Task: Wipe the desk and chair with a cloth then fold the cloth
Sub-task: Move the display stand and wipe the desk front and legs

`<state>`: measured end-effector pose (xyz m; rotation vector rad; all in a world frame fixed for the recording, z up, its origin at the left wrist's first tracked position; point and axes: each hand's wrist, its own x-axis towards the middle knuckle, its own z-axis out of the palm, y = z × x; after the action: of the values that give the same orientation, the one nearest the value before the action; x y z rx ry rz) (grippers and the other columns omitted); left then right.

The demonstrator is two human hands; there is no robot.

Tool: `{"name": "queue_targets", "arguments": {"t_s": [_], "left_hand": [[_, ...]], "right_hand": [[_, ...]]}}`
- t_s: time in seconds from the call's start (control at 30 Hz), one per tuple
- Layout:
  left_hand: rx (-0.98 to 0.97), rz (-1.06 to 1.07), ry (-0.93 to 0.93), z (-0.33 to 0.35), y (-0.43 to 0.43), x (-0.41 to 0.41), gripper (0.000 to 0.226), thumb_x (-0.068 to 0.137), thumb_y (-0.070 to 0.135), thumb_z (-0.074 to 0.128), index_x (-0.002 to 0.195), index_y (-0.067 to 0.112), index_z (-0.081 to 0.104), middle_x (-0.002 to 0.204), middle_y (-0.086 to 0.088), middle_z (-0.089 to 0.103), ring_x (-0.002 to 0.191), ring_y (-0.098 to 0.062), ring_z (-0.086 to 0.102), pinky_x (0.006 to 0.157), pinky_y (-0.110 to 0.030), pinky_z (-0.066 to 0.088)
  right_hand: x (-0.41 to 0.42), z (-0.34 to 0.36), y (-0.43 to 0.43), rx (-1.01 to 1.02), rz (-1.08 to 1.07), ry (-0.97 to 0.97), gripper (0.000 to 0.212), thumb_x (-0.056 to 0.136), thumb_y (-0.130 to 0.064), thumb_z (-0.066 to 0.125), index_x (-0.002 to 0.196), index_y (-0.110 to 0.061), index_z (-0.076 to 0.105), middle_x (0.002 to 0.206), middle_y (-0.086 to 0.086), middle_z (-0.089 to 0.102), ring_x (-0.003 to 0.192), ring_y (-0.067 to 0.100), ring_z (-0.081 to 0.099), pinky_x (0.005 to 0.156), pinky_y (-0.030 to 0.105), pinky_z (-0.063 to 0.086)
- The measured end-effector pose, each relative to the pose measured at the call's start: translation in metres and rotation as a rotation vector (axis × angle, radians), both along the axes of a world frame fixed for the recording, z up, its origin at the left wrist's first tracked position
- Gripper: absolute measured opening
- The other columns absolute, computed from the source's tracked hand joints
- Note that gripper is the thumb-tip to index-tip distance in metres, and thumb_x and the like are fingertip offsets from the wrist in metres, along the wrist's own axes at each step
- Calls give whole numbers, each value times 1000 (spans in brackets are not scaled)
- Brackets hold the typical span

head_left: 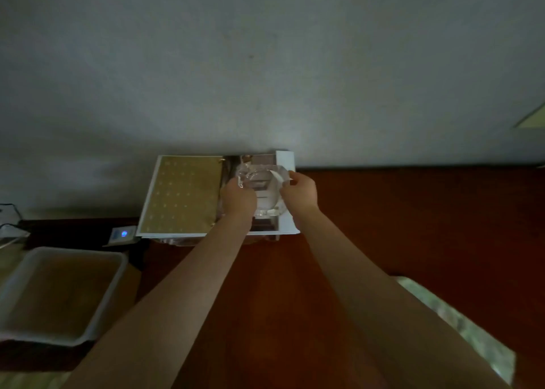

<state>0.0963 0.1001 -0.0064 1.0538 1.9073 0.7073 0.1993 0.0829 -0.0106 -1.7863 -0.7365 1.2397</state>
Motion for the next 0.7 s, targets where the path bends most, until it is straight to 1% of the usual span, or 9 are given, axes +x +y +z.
{"name": "queue_targets", "arguments": {"t_s": [0.03, 0.07, 0.13, 0.2, 0.27, 0.37, 0.43, 0.6, 0.7], "left_hand": [[5, -11, 44, 3, -1, 16, 28, 100, 14, 39, 115, 2, 59, 110, -15, 60, 101, -27, 59, 76, -32, 48], [31, -36, 80, 3, -3, 36, 27, 100, 14, 39, 114, 2, 59, 114, -16, 60, 104, -28, 58, 76, -29, 44], [65, -79, 33, 2, -7, 80, 26, 99, 13, 42, 110, 0, 61, 109, -17, 62, 98, -29, 59, 72, -31, 42], [44, -114, -18, -4, -9, 130, 25, 97, 12, 46, 107, -2, 64, 105, -18, 64, 90, -29, 59, 69, -31, 42], [-23, -141, -80, -18, -13, 182, 24, 95, 12, 49, 108, 0, 66, 105, -17, 65, 94, -30, 62, 74, -34, 46], [-105, -108, -201, -43, -22, 242, 24, 93, 6, 50, 111, 2, 65, 108, -16, 65, 100, -31, 62, 83, -36, 51], [-147, -77, -266, -57, -25, 263, 26, 91, 2, 50, 112, 4, 65, 107, -14, 65, 100, -29, 62, 85, -37, 52], [-72, -59, -180, -75, -18, 291, 30, 88, 2, 55, 116, 7, 64, 112, -14, 64, 104, -30, 60, 90, -41, 51], [-57, -105, -121, -76, -21, 297, 29, 89, 6, 57, 118, 9, 62, 112, -10, 62, 103, -28, 60, 87, -40, 52]], "right_hand": [[18, -2, -2, 14, -13, 8, 40, 88, 6, 51, 125, -6, 59, 102, 4, 67, 79, 15, 63, 62, 25, 55], [39, -5, -4, 25, -44, 18, 40, 85, 8, 53, 121, -6, 62, 104, 6, 68, 87, 20, 66, 70, 32, 58], [84, -10, -10, 18, -155, 23, 48, 79, 12, 54, 123, -5, 60, 110, 9, 68, 94, 24, 66, 78, 36, 58], [134, -13, -17, 17, -242, 3, 49, 76, 14, 55, 121, -3, 60, 107, 10, 67, 91, 24, 66, 74, 33, 57], [184, -19, -25, 20, -282, -5, 45, 76, 12, 57, 119, -1, 61, 105, 14, 68, 87, 24, 65, 73, 32, 55], [238, -29, -33, -4, -275, -3, 39, 79, 11, 55, 115, 0, 63, 95, 12, 67, 74, 18, 62, 61, 24, 51], [261, -39, -37, -25, -263, 11, 38, 80, 11, 53, 115, 0, 64, 96, 14, 67, 75, 19, 62, 57, 23, 49], [296, -63, -34, -25, -248, 66, 37, 82, 8, 53, 115, -1, 65, 102, 14, 69, 89, 26, 66, 61, 24, 51], [303, -65, -31, -47, -311, 43, 28, 86, 0, 55, 111, -2, 68, 99, 14, 69, 90, 27, 66, 73, 32, 55]]}}
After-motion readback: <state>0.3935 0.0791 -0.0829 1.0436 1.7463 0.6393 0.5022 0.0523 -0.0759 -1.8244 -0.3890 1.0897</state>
